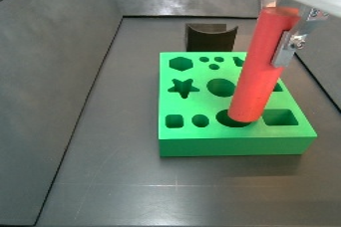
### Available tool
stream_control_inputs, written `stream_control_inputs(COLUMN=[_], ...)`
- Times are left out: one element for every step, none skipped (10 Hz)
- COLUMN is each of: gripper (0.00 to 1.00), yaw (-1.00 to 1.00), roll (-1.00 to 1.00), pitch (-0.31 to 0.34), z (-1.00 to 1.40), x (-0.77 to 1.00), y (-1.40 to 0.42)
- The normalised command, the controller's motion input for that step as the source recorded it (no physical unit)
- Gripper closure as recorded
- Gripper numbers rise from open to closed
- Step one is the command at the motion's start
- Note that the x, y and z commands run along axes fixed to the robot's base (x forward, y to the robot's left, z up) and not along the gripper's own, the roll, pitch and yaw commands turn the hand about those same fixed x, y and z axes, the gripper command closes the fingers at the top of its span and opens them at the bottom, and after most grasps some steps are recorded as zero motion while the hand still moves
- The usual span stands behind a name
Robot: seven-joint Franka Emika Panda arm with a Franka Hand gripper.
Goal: Pick up the oval object. Move up. Move to above the board. Insert the oval object.
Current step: Insert the oval object.
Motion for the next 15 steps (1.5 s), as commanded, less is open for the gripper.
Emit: stream_control_inputs(gripper=[1.00,1.00,1.00,1.00,1.00,1.00,1.00,1.00,1.00,1.00,1.00,1.00,1.00,1.00,1.00], yaw=[-0.16,-0.16,-0.16,-0.15,-0.15,-0.16,-0.14,-0.15,-0.24,-0.48,-0.59,-0.44,-0.05,-0.01,0.00], roll=[0.00,0.00,0.00,0.00,0.00,0.00,0.00,0.00,0.00,0.00,0.00,0.00,0.00,0.00,0.00], pitch=[0.000,0.000,0.000,0.000,0.000,-0.003,-0.014,-0.010,-0.039,-0.101,-0.127,-0.084,0.000,0.000,0.000], z=[-0.05,-0.04,-0.02,-0.03,-0.04,-0.03,0.00,-0.02,-0.10,-0.18,-0.24,-0.15,0.00,-0.01,-0.22], x=[-0.07,-0.15,-0.13,-0.15,-0.15,-0.19,-0.12,-0.07,-0.05,0.00,0.00,0.00,0.08,0.11,0.18], y=[0.00,0.00,0.00,0.00,0.00,0.01,0.00,0.00,0.00,-0.04,-0.08,0.00,0.00,0.00,0.00])
